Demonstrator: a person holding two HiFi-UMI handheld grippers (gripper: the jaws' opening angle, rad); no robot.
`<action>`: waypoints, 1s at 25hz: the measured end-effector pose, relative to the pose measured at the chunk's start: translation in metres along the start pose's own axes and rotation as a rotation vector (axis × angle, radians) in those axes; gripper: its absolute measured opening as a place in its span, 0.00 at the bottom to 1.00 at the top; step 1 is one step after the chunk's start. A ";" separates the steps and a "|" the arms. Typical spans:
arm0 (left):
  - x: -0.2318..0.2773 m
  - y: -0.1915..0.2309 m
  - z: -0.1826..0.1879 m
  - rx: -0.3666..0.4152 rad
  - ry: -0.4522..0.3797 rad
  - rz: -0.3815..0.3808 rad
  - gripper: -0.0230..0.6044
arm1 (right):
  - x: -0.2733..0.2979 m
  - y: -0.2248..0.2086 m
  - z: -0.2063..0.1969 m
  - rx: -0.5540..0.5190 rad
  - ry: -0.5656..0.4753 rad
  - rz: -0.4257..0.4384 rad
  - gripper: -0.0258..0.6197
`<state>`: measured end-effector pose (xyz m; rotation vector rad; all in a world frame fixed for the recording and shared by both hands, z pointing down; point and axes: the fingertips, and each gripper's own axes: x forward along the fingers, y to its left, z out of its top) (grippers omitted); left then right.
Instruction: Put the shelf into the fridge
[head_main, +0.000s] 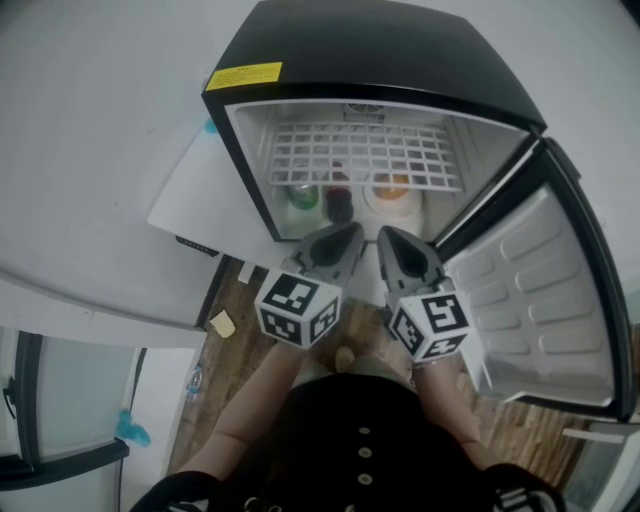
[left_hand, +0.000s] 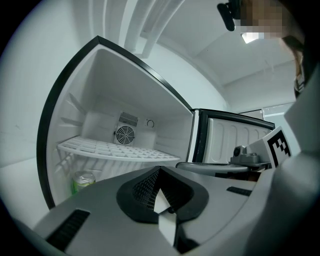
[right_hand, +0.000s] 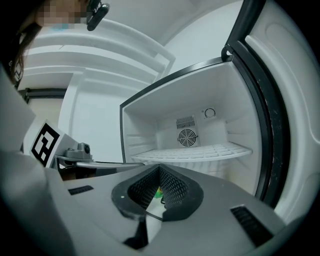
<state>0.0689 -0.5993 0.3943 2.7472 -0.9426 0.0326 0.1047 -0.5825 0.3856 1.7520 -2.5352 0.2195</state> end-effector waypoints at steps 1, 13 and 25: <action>0.000 0.001 0.001 -0.001 -0.001 0.002 0.05 | 0.001 0.000 0.000 -0.009 0.002 0.000 0.05; 0.000 0.011 -0.003 -0.036 0.008 0.013 0.05 | 0.006 0.003 -0.001 -0.020 0.012 0.008 0.05; 0.000 0.009 -0.012 -0.041 0.032 0.012 0.05 | 0.005 0.003 -0.003 -0.041 0.040 0.011 0.05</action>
